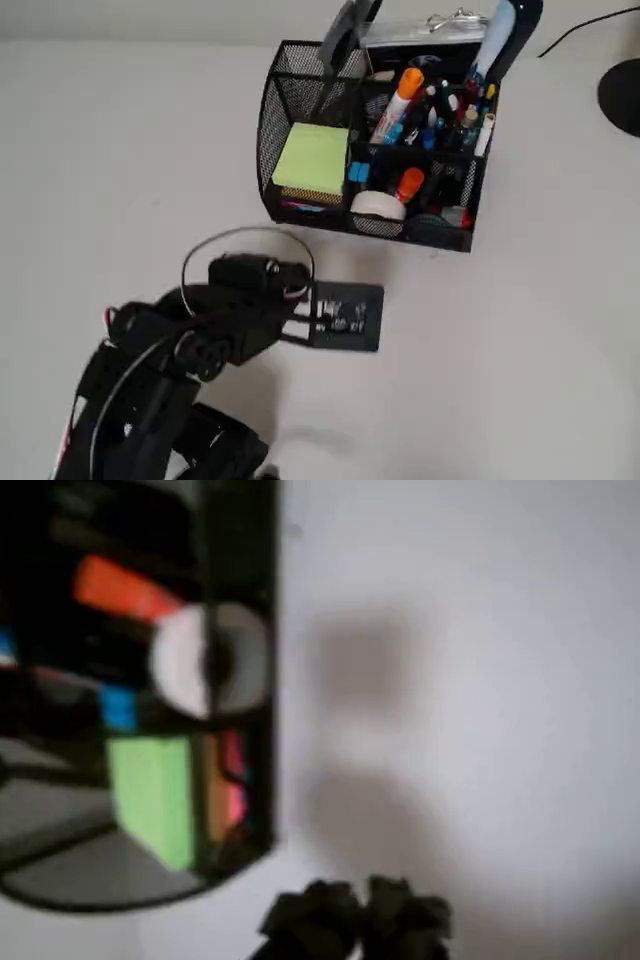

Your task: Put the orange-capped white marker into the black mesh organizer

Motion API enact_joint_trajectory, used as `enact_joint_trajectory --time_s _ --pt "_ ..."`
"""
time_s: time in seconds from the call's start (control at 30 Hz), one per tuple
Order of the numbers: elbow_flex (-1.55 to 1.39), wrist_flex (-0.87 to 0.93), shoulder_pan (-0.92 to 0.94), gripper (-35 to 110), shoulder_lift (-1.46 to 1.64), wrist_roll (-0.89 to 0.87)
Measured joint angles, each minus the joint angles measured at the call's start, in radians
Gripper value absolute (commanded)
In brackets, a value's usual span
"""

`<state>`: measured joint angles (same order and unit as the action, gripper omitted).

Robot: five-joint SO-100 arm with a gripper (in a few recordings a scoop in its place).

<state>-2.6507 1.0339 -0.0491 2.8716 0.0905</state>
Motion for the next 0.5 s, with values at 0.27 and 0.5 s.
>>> enact_joint_trajectory --time_s 0.27,0.5 --pt "-0.242 0.107 -0.031 0 0.348 0.000" --pt "-0.347 0.127 0.012 0 0.405 0.000"
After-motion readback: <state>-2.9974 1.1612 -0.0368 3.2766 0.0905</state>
